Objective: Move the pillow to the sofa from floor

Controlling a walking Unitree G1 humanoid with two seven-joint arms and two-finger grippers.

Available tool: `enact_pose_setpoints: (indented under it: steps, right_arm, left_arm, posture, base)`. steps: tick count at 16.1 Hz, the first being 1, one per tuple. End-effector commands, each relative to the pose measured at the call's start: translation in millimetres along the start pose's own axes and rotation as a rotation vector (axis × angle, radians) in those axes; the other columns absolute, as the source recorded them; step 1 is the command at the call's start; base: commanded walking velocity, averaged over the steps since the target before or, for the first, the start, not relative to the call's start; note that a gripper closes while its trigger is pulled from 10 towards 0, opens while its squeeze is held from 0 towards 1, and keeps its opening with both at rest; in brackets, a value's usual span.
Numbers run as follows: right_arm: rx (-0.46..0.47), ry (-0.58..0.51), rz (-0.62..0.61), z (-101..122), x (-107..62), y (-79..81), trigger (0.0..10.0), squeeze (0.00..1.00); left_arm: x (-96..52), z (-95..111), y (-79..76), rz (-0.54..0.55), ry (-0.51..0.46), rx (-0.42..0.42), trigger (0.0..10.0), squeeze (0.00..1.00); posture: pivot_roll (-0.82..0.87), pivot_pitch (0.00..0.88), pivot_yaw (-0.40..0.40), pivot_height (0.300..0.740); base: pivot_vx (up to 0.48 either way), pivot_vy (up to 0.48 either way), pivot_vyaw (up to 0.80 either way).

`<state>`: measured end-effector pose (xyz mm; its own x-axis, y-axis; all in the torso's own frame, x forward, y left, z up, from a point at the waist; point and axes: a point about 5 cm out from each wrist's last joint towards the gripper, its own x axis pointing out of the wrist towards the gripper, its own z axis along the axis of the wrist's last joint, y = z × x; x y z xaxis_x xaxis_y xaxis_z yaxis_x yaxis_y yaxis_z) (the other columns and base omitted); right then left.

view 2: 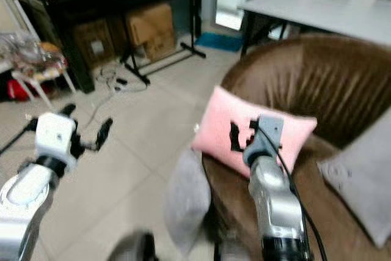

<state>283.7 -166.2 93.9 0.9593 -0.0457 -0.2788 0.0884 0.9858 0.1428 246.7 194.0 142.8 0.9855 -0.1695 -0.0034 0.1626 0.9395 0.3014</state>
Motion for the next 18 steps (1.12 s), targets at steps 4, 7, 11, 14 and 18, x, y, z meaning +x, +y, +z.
enact_pose_setpoints:
  steps: [4,7,11,14,18]
  right_arm:
    - [-0.014,-0.015,0.020,4.3,2.7,3.6,10.0,0.00]
    - [-0.019,-0.020,0.026,5.8,4.7,4.8,10.0,0.00]
    - [-0.032,-0.029,0.031,7.0,6.4,5.8,10.0,0.00]
    - [-0.024,-0.047,0.033,8.8,6.6,6.0,10.0,0.00]
    - [-0.008,-0.045,0.032,9.2,6.6,5.4,10.0,0.00]
  left_arm:
    - [0.1,-0.9,4.5,0.032,0.005,-0.006,10.0,0.00]
    - [-0.2,-0.1,5.8,0.039,-0.001,-0.016,10.0,0.00]
    - [-0.4,0.3,6.4,0.045,-0.006,-0.023,10.0,0.00]
    - [-1.0,0.3,7.1,0.046,-0.006,-0.024,10.0,0.00]
    - [-1.3,0.3,7.2,0.045,-0.004,-0.021,10.0,0.00]
  posture:
    - [-0.04,0.000,0.038,0.600]
    - [-0.04,0.000,0.031,0.600]
    - [-0.03,0.000,0.027,0.600]
    - [-0.03,0.000,0.024,0.600]
    - [-0.03,0.000,0.026,0.600]
  base:
    - [0.000,0.000,0.00]
    - [0.000,0.000,0.00]
    - [0.275,0.000,0.00]
    - [0.291,0.000,0.00]
    - [0.292,0.000,-0.38]
